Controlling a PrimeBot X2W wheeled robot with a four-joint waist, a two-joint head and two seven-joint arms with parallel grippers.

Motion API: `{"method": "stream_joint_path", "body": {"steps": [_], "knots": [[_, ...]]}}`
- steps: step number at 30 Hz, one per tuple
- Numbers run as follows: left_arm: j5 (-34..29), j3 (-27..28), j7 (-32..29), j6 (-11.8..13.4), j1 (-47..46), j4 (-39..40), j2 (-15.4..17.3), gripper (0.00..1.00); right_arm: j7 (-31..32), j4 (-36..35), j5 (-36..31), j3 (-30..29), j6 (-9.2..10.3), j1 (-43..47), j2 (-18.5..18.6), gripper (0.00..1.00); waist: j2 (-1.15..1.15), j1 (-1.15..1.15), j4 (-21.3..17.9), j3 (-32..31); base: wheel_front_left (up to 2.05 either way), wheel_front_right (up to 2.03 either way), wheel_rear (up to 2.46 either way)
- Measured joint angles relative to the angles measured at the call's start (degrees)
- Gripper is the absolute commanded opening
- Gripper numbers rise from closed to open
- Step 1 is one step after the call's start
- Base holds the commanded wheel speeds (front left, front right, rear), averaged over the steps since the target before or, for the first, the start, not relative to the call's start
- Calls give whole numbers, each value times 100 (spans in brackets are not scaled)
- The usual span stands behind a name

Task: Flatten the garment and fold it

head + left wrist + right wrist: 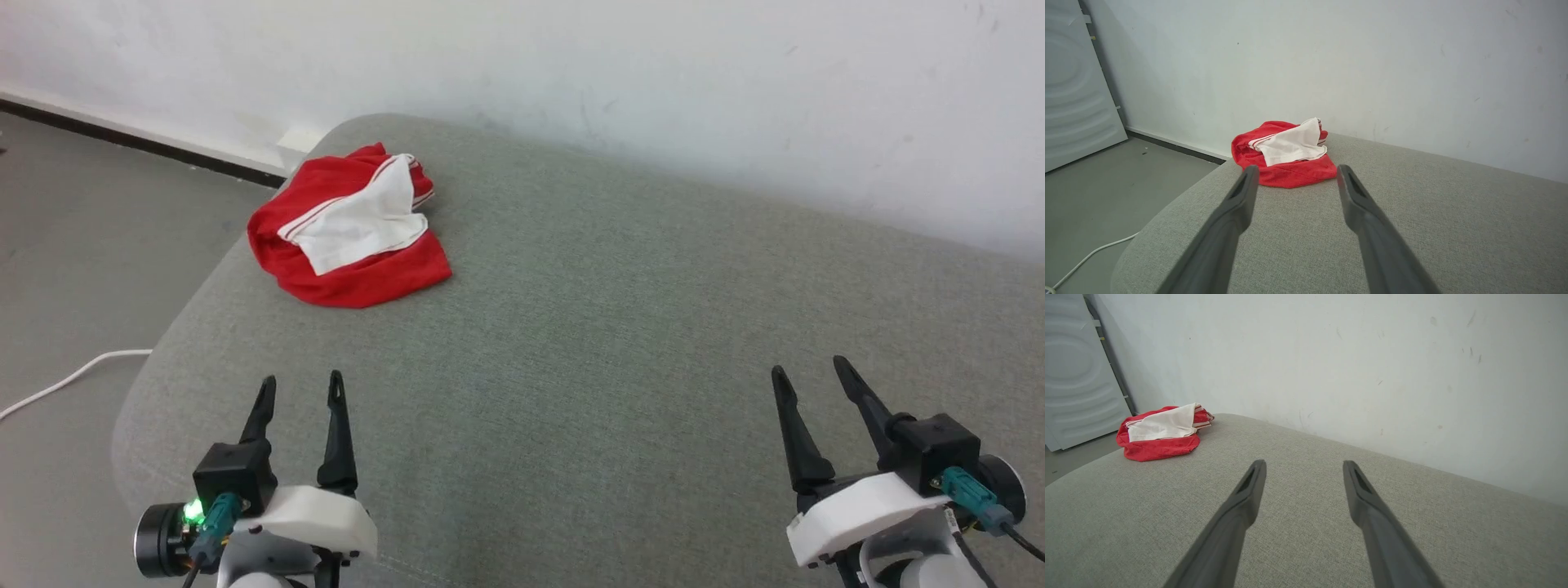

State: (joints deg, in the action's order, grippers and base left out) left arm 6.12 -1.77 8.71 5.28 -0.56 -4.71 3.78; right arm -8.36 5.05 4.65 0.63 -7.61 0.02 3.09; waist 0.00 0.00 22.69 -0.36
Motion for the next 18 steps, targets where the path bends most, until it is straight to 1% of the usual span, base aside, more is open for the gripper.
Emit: {"method": "stream_joint_path", "body": {"steps": [18], "knots": [[111,-20,242,96,0,-148,10,100,-230,157,146,13,0,-9,-1,100,0,0,557,-33,0,0,0]]}}
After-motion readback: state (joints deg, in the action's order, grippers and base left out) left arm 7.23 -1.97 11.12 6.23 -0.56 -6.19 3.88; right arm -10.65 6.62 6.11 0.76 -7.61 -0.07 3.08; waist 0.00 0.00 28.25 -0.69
